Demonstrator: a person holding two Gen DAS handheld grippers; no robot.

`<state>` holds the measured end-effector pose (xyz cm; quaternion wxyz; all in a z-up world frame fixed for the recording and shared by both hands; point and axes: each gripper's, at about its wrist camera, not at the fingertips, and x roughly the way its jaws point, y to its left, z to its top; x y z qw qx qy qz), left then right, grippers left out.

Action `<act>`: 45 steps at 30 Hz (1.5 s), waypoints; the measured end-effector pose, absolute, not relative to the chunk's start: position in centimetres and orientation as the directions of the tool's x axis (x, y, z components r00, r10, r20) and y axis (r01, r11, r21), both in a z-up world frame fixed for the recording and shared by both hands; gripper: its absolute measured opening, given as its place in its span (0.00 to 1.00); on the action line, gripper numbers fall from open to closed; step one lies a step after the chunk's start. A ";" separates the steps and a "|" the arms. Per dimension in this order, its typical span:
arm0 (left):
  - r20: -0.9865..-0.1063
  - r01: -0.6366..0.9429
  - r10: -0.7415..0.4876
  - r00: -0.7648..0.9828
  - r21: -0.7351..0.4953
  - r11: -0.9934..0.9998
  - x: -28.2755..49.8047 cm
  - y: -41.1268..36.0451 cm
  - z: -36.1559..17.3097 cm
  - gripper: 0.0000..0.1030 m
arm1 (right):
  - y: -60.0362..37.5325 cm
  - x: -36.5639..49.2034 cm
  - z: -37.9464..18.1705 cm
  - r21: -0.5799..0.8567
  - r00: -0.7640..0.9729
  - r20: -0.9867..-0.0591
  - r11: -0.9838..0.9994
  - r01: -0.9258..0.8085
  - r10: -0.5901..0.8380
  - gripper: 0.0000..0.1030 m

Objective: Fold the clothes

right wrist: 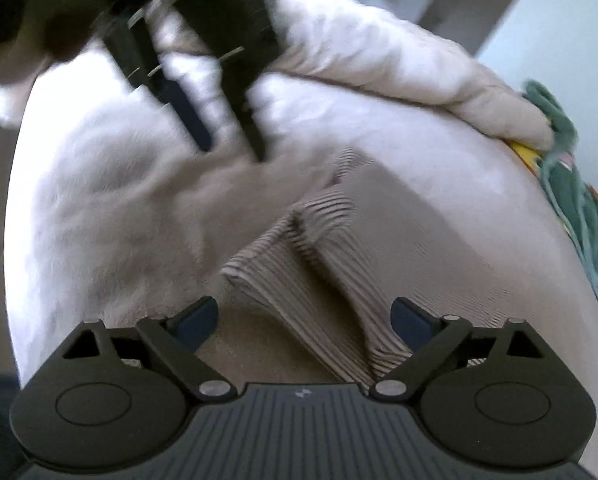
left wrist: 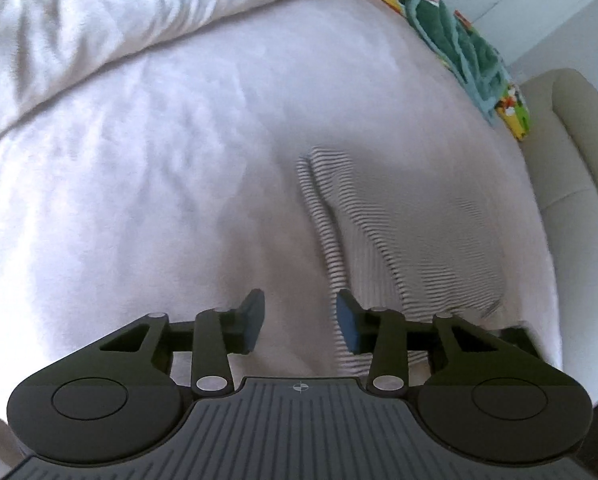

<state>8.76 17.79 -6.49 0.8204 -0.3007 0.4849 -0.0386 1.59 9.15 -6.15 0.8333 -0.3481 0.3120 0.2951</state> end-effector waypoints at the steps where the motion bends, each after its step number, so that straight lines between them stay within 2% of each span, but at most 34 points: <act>1: -0.764 -0.232 -0.375 0.525 -0.552 0.801 9.3 17.5 -6.6 0.62 | 9.1 2.0 -6.1 -0.389 0.634 -0.723 0.596 -0.703 0.275 0.90; 2: -0.756 -0.235 -0.395 0.522 -0.572 0.786 9.9 17.2 -6.8 0.67 | 8.9 2.4 -6.0 -0.381 0.638 -0.719 0.611 -0.694 0.276 0.81; 3: -0.748 -0.239 -0.414 0.519 -0.592 0.770 10.5 16.9 -7.0 0.79 | 8.3 3.4 -5.4 -0.315 0.618 -0.735 0.665 -0.677 0.281 0.77; 4: -0.737 -0.243 -0.442 0.512 -0.617 0.749 11.2 16.7 -7.2 0.85 | 7.3 4.7 -4.9 -0.220 0.586 -0.755 0.729 -0.649 0.294 0.70; 5: -0.724 -0.246 -0.470 0.505 -0.643 0.726 11.8 16.5 -7.5 0.86 | 6.4 5.5 -4.6 -0.160 0.572 -0.762 0.767 -0.621 0.304 0.65; 9: -0.691 -0.250 -0.533 0.489 -0.696 0.673 14.6 15.5 -9.1 0.91 | 2.8 8.5 -3.5 0.068 0.525 -0.776 0.874 -0.481 0.349 0.64; 13: -0.736 -0.257 -0.518 0.436 -0.653 0.712 17.6 13.2 -10.8 0.90 | 3.3 7.2 -3.6 -0.019 0.550 -0.769 0.849 -0.528 0.325 0.67; 14: -0.740 -0.262 -0.517 0.430 -0.651 0.712 18.2 12.7 -11.1 0.87 | 3.5 6.6 -3.6 -0.050 0.569 -0.759 0.843 -0.536 0.317 0.73; 16: -0.748 -0.252 -0.504 0.431 -0.636 0.729 18.4 12.1 -10.9 0.68 | 3.7 5.4 -3.4 -0.111 0.614 -0.728 0.832 -0.544 0.305 0.84; 19: -0.754 -0.237 -0.501 0.425 -0.627 0.742 18.5 11.9 -10.2 0.60 | 4.3 4.2 -3.5 -0.190 0.650 -0.699 0.799 -0.571 0.298 0.86; 22: -0.734 -0.212 -0.537 0.416 -0.652 0.728 18.6 12.2 -9.3 0.59 | 6.0 4.0 -4.6 -0.282 0.667 -0.688 0.741 -0.609 0.286 0.86; 25: -0.708 -0.167 -0.575 0.409 -0.678 0.716 19.0 12.4 -8.2 0.63 | 8.5 5.0 -6.4 -0.371 0.696 -0.673 0.699 -0.612 0.252 0.86; 26: -0.706 -0.159 -0.579 0.408 -0.679 0.717 19.0 12.5 -8.1 0.65 | 8.7 5.6 -6.5 -0.357 0.693 -0.677 0.715 -0.602 0.246 0.79; 28: -0.711 -0.169 -0.569 0.413 -0.674 0.719 19.0 13.1 -8.0 0.75 | 7.9 7.5 -5.5 -0.249 0.664 -0.704 0.789 -0.562 0.251 0.66; 29: -0.719 -0.186 -0.554 0.421 -0.666 0.723 19.1 13.7 -8.2 0.79 | 7.1 8.3 -5.0 -0.199 0.654 -0.713 0.822 -0.534 0.252 0.62; 30: -0.727 -0.205 -0.536 0.429 -0.657 0.726 19.1 14.2 -8.4 0.88 | 6.3 9.1 -4.5 -0.149 0.644 -0.721 0.851 -0.503 0.254 0.60; 31: -0.733 -0.222 -0.528 0.430 -0.652 0.725 19.2 14.7 -8.8 0.91 | 5.8 9.5 -4.3 -0.124 0.635 -0.728 0.862 -0.492 0.258 0.54; 34: -0.743 -0.257 -0.522 0.418 -0.648 0.717 19.8 15.6 -10.0 0.91 | 4.4 10.5 -3.9 -0.073 0.616 -0.740 0.879 -0.472 0.269 0.51; 37: -0.748 -0.256 -0.535 0.392 -0.647 0.718 20.9 14.9 -11.2 0.90 | 4.6 9.7 -4.1 -0.123 0.634 -0.731 0.866 -0.485 0.251 0.52; 39: -0.742 -0.250 -0.538 0.401 -0.653 0.715 21.9 13.9 -11.1 0.86 | 5.4 9.2 -4.6 -0.185 0.668 -0.713 0.862 -0.472 0.213 0.62; 41: -0.739 -0.223 -0.544 0.399 -0.653 0.724 22.7 13.1 -10.5 0.85 | 6.8 9.3 -5.1 -0.228 0.687 -0.704 0.859 -0.458 0.180 0.81; 45: -0.734 -0.141 -0.581 0.353 -0.655 0.742 23.6 12.7 -9.5 0.85 | 9.3 10.4 -6.4 -0.267 0.695 -0.701 0.844 -0.465 0.161 0.84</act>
